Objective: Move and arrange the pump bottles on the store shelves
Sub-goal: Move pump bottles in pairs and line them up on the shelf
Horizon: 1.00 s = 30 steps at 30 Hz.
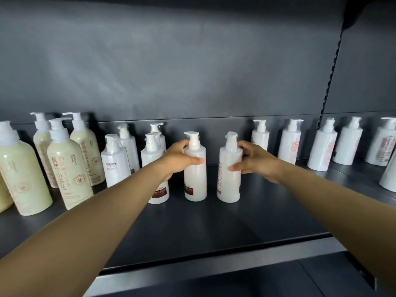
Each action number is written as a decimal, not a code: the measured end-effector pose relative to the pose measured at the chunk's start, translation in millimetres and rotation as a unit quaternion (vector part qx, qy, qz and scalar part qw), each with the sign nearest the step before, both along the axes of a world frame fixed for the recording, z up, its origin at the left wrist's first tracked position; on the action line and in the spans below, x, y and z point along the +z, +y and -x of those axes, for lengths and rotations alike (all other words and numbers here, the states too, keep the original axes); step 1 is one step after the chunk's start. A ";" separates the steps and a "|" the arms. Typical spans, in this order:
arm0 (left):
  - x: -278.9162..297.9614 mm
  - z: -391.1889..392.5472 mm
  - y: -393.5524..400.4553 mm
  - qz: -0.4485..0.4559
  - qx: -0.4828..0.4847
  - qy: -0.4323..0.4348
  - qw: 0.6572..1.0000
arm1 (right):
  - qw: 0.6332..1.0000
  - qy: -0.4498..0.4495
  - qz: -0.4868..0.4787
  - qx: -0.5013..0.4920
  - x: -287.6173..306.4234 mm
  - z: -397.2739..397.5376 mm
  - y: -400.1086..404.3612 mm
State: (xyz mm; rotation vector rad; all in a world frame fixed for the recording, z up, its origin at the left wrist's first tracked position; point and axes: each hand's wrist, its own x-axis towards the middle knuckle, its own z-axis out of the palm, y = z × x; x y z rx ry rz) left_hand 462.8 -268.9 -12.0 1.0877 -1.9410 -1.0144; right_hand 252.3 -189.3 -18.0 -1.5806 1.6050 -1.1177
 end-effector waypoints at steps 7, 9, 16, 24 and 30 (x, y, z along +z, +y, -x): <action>11.2 -4.4 0.7 -0.041 -0.034 -0.024 0.998 | 0.999 -0.026 -0.013 0.022 0.6 -2.0 -3.3; 13.3 -8.6 0.1 -0.024 -0.035 -0.052 0.998 | 0.997 -0.036 -0.025 0.063 4.9 2.1 -1.3; 7.3 0.6 -1.9 0.004 0.020 -0.032 0.999 | 0.999 0.005 0.024 0.035 3.8 -1.6 -12.4; 6.4 29.8 -38.3 0.025 0.154 -0.025 0.988 | 0.993 0.059 0.069 -0.079 -7.0 10.6 -62.8; 7.9 42.1 -58.3 0.024 0.154 -0.032 0.987 | 0.992 0.059 0.082 -0.077 -8.6 10.0 -94.6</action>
